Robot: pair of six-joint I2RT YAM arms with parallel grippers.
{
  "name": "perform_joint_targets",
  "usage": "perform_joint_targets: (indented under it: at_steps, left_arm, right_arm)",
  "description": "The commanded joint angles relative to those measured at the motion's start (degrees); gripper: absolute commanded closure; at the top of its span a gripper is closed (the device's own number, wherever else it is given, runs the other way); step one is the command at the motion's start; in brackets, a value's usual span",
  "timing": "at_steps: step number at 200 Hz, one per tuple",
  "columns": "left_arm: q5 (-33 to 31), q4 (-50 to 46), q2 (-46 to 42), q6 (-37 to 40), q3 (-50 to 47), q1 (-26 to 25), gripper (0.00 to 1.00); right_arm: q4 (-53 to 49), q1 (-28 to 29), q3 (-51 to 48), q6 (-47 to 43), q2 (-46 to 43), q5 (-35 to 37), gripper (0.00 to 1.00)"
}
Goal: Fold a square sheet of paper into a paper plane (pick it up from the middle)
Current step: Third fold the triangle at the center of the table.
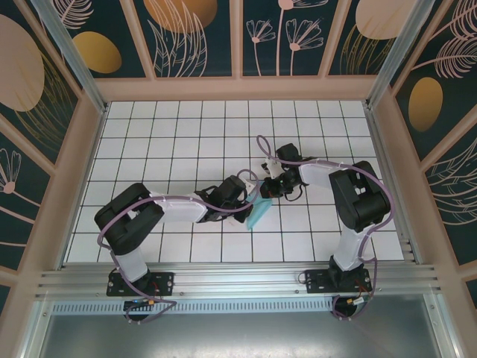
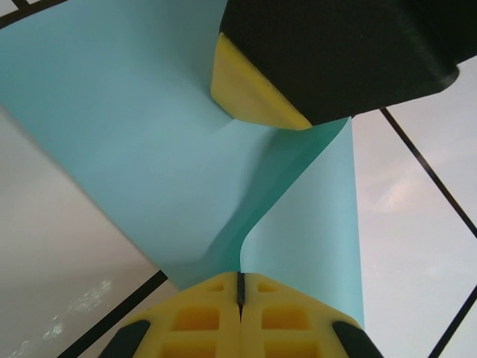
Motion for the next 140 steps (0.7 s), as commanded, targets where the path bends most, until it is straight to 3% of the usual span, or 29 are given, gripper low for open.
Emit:
perform_joint_targets:
  at_steps: [1,140]
  left_arm:
    - [-1.0,1.5,0.7,0.5,0.4,0.4,1.0]
    - [-0.3,3.0,1.9,1.5,0.4,0.4,0.99]
  right_arm:
    - [-1.8,0.5,0.8,-0.6,1.2,0.2,0.93]
    - [-1.2,0.5,0.2,-0.2,1.6,-0.5,0.93]
